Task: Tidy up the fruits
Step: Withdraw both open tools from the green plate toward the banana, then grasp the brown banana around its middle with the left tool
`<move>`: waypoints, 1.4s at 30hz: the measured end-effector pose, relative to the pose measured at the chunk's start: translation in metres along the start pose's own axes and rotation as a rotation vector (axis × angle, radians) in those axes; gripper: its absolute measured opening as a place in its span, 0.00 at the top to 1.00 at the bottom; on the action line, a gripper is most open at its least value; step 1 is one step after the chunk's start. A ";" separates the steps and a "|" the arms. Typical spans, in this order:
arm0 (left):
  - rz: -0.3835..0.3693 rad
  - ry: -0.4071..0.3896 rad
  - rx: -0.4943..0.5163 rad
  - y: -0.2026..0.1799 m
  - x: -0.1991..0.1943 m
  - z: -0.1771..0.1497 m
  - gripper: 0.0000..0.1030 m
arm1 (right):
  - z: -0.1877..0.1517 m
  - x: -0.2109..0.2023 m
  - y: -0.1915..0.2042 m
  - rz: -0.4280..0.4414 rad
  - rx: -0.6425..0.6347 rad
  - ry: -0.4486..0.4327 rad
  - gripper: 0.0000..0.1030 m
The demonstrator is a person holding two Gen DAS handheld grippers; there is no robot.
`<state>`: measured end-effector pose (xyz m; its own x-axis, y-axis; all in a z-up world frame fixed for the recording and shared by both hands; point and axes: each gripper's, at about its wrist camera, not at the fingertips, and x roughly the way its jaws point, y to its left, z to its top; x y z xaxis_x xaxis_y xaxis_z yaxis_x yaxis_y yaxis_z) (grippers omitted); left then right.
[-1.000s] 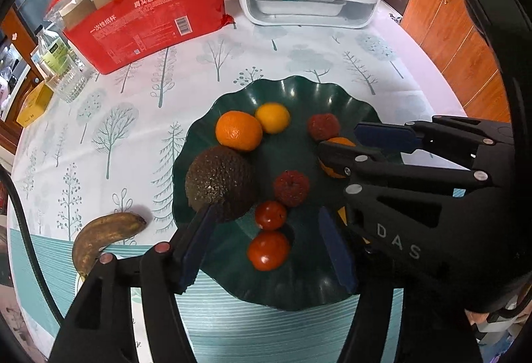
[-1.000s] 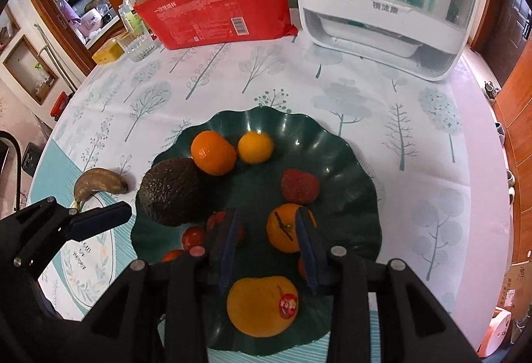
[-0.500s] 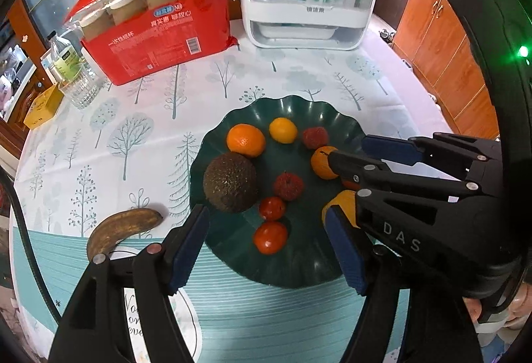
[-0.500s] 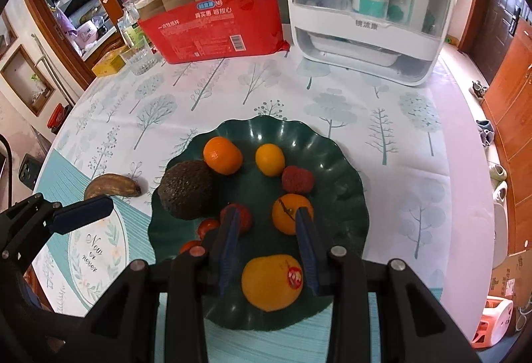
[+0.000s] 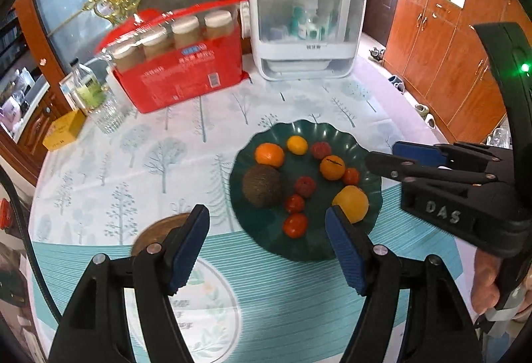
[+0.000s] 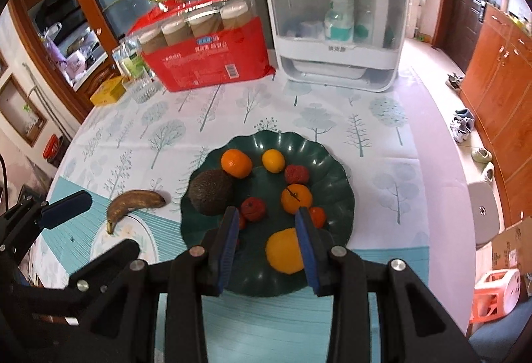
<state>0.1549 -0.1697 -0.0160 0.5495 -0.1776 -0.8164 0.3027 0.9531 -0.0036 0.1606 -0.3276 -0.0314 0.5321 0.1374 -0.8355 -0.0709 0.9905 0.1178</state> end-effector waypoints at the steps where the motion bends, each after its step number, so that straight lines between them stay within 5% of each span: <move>1: -0.002 -0.007 0.002 0.005 -0.007 -0.001 0.31 | -0.001 -0.005 0.002 0.000 0.009 -0.005 0.65; 21: 0.050 -0.170 0.114 0.140 -0.116 0.007 0.25 | -0.001 -0.071 0.121 -0.041 0.069 -0.136 0.47; 30: 0.039 -0.113 0.153 0.180 -0.086 0.000 0.25 | -0.021 -0.039 0.154 -0.089 0.093 -0.077 0.47; 42: -0.023 0.047 0.277 0.171 0.006 -0.012 0.25 | -0.043 0.011 0.152 -0.139 0.166 0.026 0.47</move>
<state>0.2002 -0.0049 -0.0282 0.5050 -0.1809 -0.8440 0.5195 0.8445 0.1299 0.1189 -0.1757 -0.0455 0.5051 0.0018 -0.8631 0.1429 0.9860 0.0857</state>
